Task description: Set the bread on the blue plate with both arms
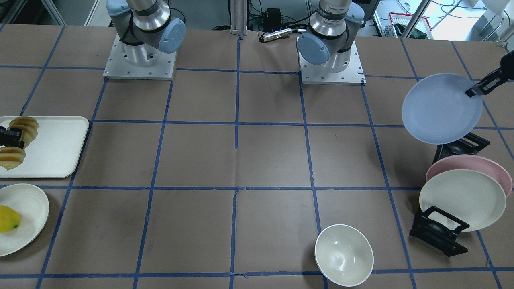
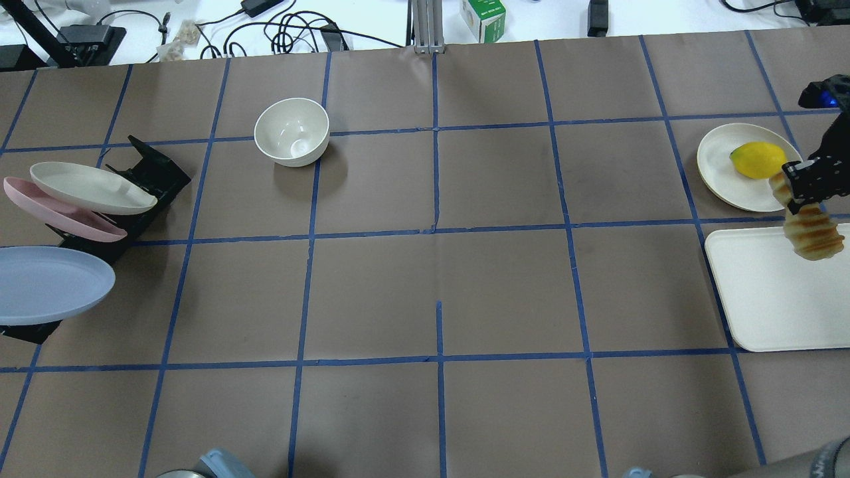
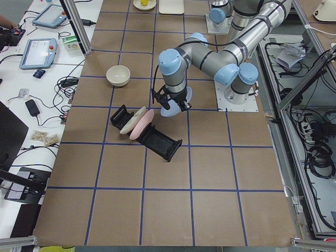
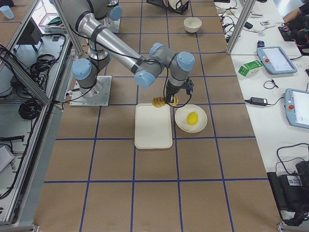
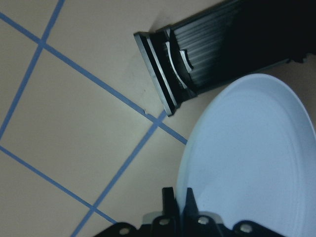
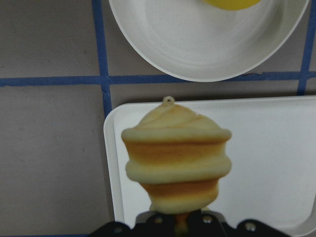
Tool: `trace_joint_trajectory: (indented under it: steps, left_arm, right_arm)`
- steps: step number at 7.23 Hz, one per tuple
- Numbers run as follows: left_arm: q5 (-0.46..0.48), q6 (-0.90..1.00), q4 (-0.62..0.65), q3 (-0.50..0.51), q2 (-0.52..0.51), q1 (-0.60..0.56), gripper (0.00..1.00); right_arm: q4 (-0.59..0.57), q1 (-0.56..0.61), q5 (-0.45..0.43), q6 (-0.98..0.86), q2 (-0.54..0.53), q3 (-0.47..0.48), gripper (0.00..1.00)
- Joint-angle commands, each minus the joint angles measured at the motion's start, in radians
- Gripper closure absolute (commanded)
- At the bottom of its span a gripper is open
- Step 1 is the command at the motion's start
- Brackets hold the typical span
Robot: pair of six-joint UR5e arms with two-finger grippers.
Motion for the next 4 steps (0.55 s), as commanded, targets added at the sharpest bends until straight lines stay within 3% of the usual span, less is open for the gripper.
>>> trace_joint_trajectory:
  steps: [1,2,4]
  left_arm:
    - [-0.172,-0.268,-0.096,-0.02,0.025,-0.278,1.0]
    - [-0.212,-0.425,-0.074,-0.036,-0.004,-0.392,1.0]
    - [-0.39,-0.462,0.256,-0.123,-0.054,-0.583,1.0]
  right_arm:
    - [0.07,0.04,0.007,0.025,-0.016,-0.048,1.0]
    - [0.108,0.071,0.024,0.055,-0.023,-0.069,1.0]
    - [0.147,0.169,0.052,0.202,-0.042,-0.085,1.0]
